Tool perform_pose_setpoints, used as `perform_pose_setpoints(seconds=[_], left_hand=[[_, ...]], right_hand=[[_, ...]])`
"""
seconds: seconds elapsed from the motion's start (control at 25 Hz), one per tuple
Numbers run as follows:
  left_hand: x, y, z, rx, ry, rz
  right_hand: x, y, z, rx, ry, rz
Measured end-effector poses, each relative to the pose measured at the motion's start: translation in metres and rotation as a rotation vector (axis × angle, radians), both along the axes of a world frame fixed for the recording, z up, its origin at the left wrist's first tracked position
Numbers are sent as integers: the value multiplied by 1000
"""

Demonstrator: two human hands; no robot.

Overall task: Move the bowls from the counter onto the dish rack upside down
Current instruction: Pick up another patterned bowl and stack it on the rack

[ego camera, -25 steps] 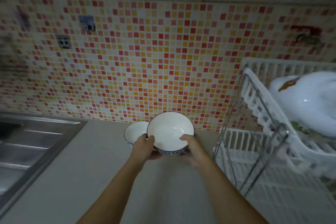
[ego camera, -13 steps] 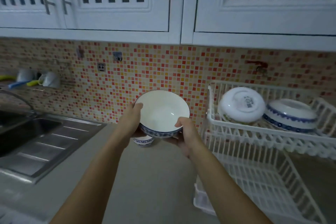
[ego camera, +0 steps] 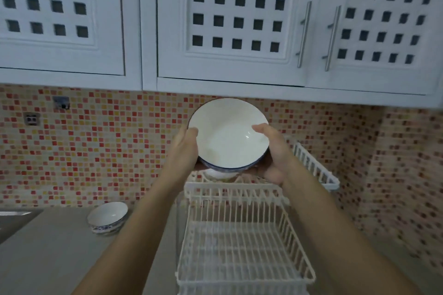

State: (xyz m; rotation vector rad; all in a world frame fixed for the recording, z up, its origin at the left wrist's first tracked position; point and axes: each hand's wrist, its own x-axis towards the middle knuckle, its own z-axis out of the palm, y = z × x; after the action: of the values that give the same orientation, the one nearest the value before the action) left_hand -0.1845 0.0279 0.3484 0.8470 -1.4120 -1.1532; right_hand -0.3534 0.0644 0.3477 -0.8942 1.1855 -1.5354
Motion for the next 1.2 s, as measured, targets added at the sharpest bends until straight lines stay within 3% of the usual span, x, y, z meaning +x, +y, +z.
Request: perform_pose_setpoints(seconds=[0.2,0.32,0.44,0.52,0.64,0.72,0.8,0.88,1.0,1.12,1.2], left_hand=[[-67,-14,5,-50,-3,-231],[-99,-33,7,-73,-49,-357],[-122,-48,12,-22,-124,-440],[-131,-55,15,77,-58,-536],[-143,-60,21,146,-60,-674],[-151,-61,27,83,-190,-735],[-162,-61,31,-117,-383,-793],[-172,-63,34,-260,-493,-763],[-186,-68,32,-304,-524,-733],[-193,-74,23,-409,-502,-615],[-195,-79,18,-426,-411,-547]], right_hand=[[-69,8,26,-59,87,-107],[-95,6,24,-127,236,-275],[-117,9,14,-366,452,-388],[-133,13,8,-570,720,-394],[-167,12,2,-715,1261,-450],[-183,6,3,-765,1602,-439],[-199,-1,5,-828,1838,-438],[-211,-6,7,-912,1928,-448],[-229,-10,9,-999,1968,-414],[-235,-16,9,-929,1912,-476],[-231,-21,9,-763,1750,-454]])
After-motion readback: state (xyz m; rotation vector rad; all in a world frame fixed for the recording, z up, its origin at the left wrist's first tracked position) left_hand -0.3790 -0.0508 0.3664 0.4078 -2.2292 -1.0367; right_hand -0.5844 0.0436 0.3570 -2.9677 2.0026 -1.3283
